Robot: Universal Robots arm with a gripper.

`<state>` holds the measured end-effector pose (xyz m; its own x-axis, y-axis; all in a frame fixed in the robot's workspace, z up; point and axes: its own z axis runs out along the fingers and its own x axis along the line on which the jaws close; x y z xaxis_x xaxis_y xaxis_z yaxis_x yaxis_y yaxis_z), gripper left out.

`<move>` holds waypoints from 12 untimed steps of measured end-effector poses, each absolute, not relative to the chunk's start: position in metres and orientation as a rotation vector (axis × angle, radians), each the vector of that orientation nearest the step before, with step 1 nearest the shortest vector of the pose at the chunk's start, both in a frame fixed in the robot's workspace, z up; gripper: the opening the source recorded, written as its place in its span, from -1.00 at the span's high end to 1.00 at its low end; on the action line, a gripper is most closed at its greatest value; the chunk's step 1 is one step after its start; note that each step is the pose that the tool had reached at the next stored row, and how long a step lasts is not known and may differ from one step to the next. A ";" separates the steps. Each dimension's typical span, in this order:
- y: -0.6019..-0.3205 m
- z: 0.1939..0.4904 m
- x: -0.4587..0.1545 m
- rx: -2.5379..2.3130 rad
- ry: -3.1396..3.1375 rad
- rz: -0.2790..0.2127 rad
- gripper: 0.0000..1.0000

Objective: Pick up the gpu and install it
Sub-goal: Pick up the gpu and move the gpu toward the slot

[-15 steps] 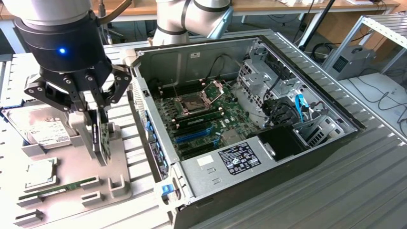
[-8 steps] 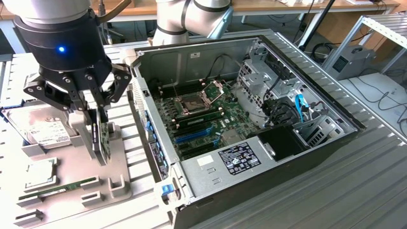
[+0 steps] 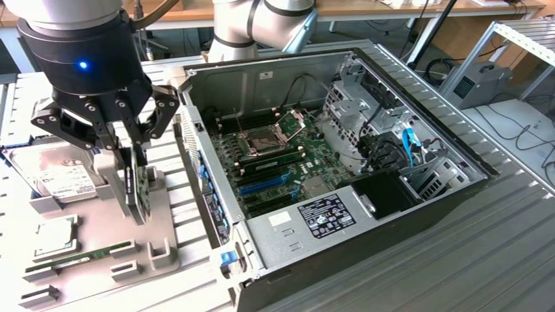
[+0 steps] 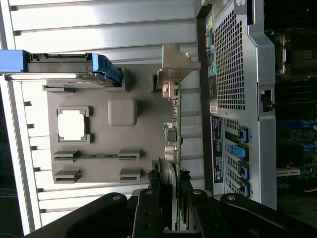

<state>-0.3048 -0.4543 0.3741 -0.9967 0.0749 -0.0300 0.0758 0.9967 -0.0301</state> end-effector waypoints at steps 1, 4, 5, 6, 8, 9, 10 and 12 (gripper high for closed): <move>-0.454 0.374 -0.305 0.117 3.110 -0.048 0.48; -0.454 0.375 -0.305 0.117 3.110 -0.049 0.48; -0.454 0.376 -0.305 0.117 3.110 -0.049 0.48; -0.454 0.376 -0.305 0.117 3.110 -0.049 0.48; -0.454 0.376 -0.305 0.117 3.110 -0.049 0.48; -0.454 0.377 -0.305 0.117 3.110 -0.049 0.48; -0.454 0.377 -0.305 0.117 3.110 -0.049 0.48; -0.454 0.378 -0.305 0.117 3.110 -0.049 0.48</move>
<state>-0.3048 -0.4543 0.3777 -0.9967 0.0749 -0.0300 0.0758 0.9967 -0.0300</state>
